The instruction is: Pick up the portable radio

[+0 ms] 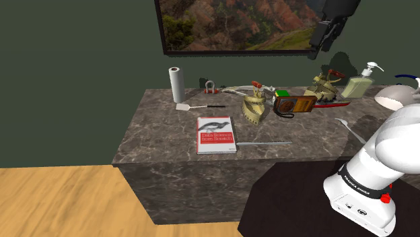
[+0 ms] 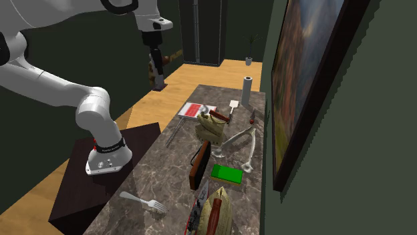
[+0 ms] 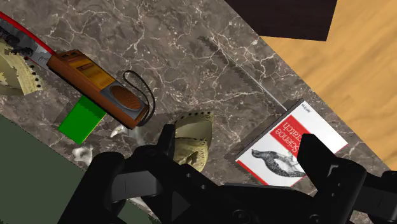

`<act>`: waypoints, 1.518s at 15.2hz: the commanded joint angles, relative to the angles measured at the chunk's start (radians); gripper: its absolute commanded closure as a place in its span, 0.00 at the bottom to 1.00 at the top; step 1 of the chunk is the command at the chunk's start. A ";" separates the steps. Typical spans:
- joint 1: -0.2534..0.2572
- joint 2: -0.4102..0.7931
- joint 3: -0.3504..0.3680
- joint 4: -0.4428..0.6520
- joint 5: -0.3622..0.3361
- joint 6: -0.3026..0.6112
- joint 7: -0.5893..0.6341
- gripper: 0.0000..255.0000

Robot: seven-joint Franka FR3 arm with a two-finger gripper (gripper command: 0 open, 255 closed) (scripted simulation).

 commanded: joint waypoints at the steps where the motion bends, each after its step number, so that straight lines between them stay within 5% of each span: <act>1: 0.000 0.000 0.000 0.000 0.000 0.000 0.000 0.00; 12: 0.014 0.023 -0.257 -0.243 -0.167 0.270 -0.410 0.00; 23: 0.068 0.318 -0.557 -0.278 -0.273 0.614 -0.830 0.00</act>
